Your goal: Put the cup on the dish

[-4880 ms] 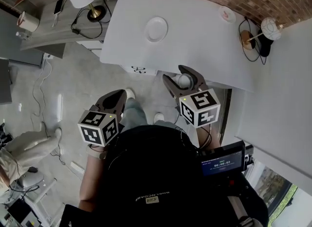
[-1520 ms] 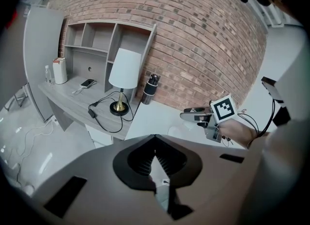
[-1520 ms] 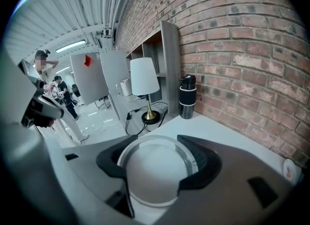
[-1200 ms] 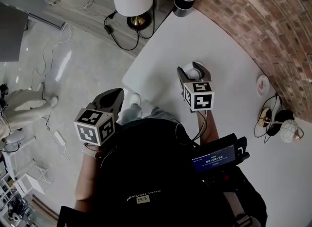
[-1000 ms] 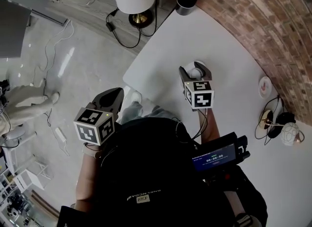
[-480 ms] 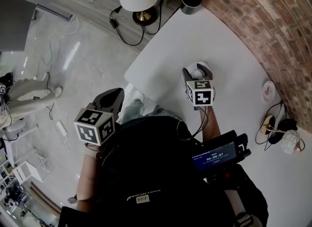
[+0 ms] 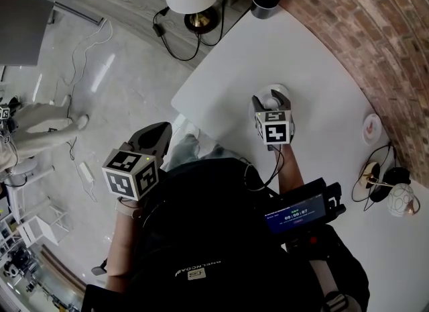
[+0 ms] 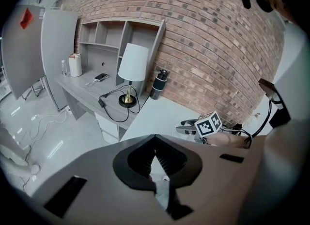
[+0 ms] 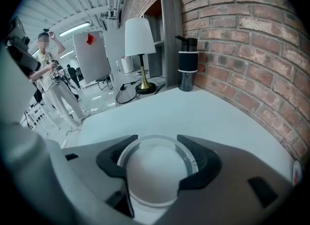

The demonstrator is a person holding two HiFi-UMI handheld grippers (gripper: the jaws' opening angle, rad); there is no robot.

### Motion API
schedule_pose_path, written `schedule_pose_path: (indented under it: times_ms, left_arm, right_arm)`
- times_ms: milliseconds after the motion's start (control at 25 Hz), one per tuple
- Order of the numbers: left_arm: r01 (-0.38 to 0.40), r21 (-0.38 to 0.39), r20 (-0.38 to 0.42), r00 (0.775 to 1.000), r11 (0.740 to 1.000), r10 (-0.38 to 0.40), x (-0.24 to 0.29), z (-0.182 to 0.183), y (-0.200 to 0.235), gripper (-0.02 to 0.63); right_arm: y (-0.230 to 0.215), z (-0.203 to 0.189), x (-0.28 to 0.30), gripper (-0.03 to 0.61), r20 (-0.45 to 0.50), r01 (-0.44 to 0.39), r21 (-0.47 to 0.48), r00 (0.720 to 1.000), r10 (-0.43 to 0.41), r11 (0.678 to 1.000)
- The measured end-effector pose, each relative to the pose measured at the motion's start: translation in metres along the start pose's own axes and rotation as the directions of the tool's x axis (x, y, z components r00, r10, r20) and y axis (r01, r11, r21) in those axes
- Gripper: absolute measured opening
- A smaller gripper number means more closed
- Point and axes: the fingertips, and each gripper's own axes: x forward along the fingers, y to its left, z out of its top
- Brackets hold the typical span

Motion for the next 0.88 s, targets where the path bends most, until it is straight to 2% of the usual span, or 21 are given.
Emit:
schedule_pose_path:
  times_ms: [880]
  left_arm:
    - [-0.023,-0.054,-0.002,1.0,0.998,0.023,-0.006,-0.013,0.0,0.006]
  right_arm:
    - [-0.002,-0.03,0.024,0.256,-0.044,0.03,-0.005,0.999,-0.03,1.0]
